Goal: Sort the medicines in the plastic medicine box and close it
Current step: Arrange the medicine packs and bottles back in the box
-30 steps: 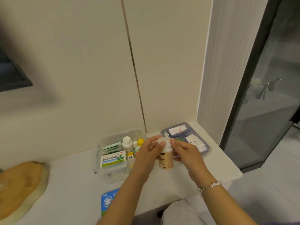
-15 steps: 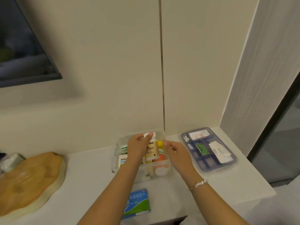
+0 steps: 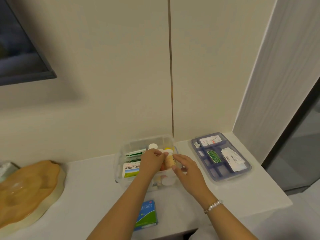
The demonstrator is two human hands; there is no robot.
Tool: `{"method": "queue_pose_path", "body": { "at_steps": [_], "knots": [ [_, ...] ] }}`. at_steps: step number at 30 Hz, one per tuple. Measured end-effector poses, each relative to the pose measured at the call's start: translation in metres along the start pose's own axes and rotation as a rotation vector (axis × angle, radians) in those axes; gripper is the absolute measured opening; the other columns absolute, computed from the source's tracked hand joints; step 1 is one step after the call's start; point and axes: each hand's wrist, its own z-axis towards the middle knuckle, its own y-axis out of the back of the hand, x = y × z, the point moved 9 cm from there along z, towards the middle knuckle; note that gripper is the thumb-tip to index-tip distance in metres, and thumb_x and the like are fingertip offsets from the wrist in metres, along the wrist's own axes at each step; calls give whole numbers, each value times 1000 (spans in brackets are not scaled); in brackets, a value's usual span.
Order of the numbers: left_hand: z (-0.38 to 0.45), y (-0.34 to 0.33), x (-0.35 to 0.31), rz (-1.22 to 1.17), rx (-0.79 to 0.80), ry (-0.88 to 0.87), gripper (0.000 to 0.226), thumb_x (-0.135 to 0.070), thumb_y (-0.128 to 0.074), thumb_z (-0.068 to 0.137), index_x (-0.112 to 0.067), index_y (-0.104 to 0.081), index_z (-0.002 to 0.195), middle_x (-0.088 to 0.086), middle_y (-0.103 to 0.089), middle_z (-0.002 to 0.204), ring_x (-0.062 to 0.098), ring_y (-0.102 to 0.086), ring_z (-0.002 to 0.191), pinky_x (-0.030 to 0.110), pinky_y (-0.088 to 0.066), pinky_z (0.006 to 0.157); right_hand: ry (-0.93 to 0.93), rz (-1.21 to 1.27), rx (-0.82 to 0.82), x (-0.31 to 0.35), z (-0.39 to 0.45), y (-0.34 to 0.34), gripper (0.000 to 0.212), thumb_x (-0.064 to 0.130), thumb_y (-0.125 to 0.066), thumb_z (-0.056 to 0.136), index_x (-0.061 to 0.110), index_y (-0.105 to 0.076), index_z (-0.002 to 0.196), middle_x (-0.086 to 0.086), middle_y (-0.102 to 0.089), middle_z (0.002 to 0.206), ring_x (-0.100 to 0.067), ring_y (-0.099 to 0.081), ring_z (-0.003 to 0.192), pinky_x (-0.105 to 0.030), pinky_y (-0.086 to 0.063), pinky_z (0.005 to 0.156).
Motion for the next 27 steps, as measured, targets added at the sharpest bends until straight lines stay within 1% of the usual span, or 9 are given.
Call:
{"method": "queue_pose_path", "body": {
  "at_steps": [4, 8, 11, 14, 16, 18, 20, 24, 27],
  "knots": [
    [-10, 6, -5, -122, -57, -45, 26, -34, -60, 85, -12, -67, 98, 6, -71, 96, 19, -64, 86, 29, -49, 77, -11, 84, 6, 0, -4, 3, 39, 21, -57, 89, 22, -52, 128, 6, -51, 133, -2, -47, 114, -1, -38, 81],
    [-33, 10, -21, -228, -118, -141, 16, -27, -59, 87, -16, -68, 94, -3, -68, 88, 9, -61, 81, 18, -44, 67, -65, 124, -42, -3, -12, 14, 36, 25, -55, 90, 26, -52, 127, 11, -55, 123, -2, -51, 108, 3, -38, 72],
    [-51, 5, -34, -265, -138, -211, 7, -25, -59, 88, -23, -65, 90, -13, -63, 80, -1, -58, 75, 10, -43, 64, -105, 120, -120, -9, -23, 33, 36, 24, -52, 92, 23, -52, 127, 13, -55, 117, -2, -51, 103, 1, -39, 69],
    [-66, -8, -48, -268, -159, -276, 7, -22, -58, 88, -22, -65, 90, -15, -62, 78, -6, -57, 66, 3, -41, 58, -113, 115, -193, -16, -34, 57, 31, 25, -52, 91, 22, -57, 122, 10, -56, 114, -6, -52, 103, -11, -42, 79],
    [-73, -27, -56, -304, -110, -293, 6, -20, -59, 88, -20, -65, 89, -12, -63, 78, -2, -58, 67, 6, -44, 62, -131, 109, -242, -26, -41, 75, 27, 25, -53, 91, 21, -60, 117, 6, -58, 111, -9, -54, 99, -10, -41, 75],
    [-78, -54, -60, -322, -31, -280, 5, -19, -58, 88, -21, -63, 86, -9, -64, 76, 9, -61, 69, 14, -48, 66, -173, 82, -292, -43, -47, 94, 23, 24, -54, 91, 19, -63, 112, 3, -59, 106, -10, -54, 93, -7, -38, 69],
    [-80, -81, -59, -312, 32, -251, 7, -20, -58, 88, -23, -60, 82, -9, -63, 73, 10, -61, 66, 20, -49, 66, -251, 59, -345, -64, -54, 111, 19, 25, -54, 90, 20, -64, 106, 3, -60, 100, -10, -54, 86, -8, -37, 64],
    [-75, -126, -42, -285, 86, -137, 9, -25, -58, 88, -24, -59, 79, -10, -63, 72, 9, -64, 66, 13, -43, 59, -401, 37, -370, -108, -62, 131, 10, 28, -56, 89, 20, -61, 93, 1, -62, 87, -11, -55, 74, -21, -41, 65],
    [-68, -150, -29, -257, 97, -71, 14, -24, -59, 87, -26, -56, 74, -7, -62, 69, 19, -66, 73, 17, -44, 61, -457, 44, -370, -132, -61, 137, 12, 29, -57, 88, 18, -62, 87, -3, -66, 84, -16, -57, 72, -27, -43, 70]
  ]
}}
